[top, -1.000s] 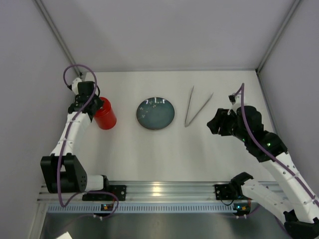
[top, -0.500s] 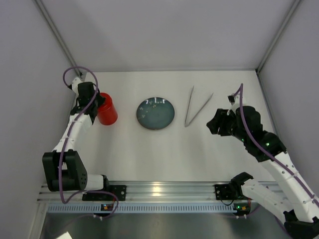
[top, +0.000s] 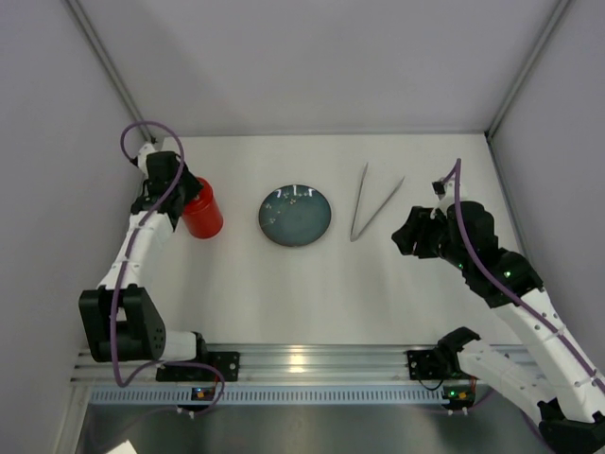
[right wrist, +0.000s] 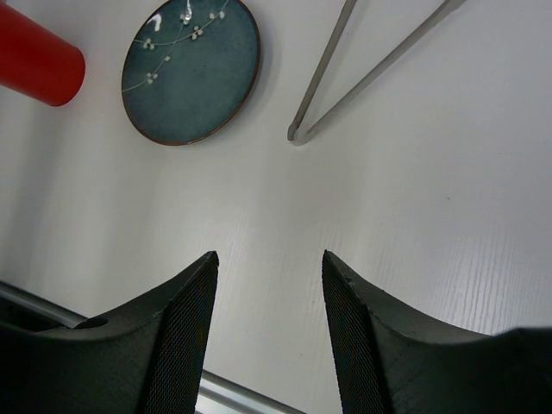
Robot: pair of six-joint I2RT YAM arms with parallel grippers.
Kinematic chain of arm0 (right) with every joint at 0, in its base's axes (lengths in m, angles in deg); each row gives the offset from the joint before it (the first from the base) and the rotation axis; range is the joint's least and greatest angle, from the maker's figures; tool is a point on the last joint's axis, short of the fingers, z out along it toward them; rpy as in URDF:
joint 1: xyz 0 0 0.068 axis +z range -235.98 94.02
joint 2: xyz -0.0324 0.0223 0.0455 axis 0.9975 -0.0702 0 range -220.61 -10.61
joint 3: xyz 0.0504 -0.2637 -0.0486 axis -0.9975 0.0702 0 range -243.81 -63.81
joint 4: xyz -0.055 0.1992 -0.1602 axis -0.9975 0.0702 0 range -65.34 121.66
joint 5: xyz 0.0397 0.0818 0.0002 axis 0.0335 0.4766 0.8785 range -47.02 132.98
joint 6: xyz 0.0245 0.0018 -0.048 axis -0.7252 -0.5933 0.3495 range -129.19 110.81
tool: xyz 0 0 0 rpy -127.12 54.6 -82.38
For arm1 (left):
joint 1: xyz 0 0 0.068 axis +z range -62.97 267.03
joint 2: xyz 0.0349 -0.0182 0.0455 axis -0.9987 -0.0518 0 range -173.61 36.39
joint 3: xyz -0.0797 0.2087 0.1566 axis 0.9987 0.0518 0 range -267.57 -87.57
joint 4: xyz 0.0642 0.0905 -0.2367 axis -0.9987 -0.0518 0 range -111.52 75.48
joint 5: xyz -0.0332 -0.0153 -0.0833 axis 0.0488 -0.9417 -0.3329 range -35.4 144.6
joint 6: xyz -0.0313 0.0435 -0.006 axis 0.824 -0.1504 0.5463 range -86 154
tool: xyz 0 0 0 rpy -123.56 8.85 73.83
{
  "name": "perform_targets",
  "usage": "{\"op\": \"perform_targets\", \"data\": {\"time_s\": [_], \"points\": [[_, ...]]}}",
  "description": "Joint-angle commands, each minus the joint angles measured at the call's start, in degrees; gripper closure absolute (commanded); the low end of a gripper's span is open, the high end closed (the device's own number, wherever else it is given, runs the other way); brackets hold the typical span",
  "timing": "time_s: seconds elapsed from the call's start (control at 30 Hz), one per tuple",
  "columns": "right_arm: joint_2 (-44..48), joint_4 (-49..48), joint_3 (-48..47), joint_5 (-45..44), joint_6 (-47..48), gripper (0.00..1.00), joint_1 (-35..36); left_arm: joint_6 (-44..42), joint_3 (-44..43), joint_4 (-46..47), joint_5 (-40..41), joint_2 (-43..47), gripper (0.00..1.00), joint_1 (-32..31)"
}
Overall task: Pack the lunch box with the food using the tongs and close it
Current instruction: Close the box lid on the packing box.
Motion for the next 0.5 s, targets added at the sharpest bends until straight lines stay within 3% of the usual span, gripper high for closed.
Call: {"op": "perform_targets", "data": {"time_s": [0.0,0.27,0.47], "points": [[-0.22,-3.53,-0.06,0.22,0.08,0.49,0.66,-1.41,-2.89,-13.10,-1.65,-1.16,0.55,-0.08],[-0.84,-3.88,-0.50,0.22,0.08,0.49,0.66,-2.11,-10.10,-16.17,-0.69,0.87,0.40,-0.17],[-0.93,-4.14,-1.03,0.04,-0.09,0.48,0.66,-4.39,-14.15,-18.29,-0.69,2.80,0.38,-3.67]]}}
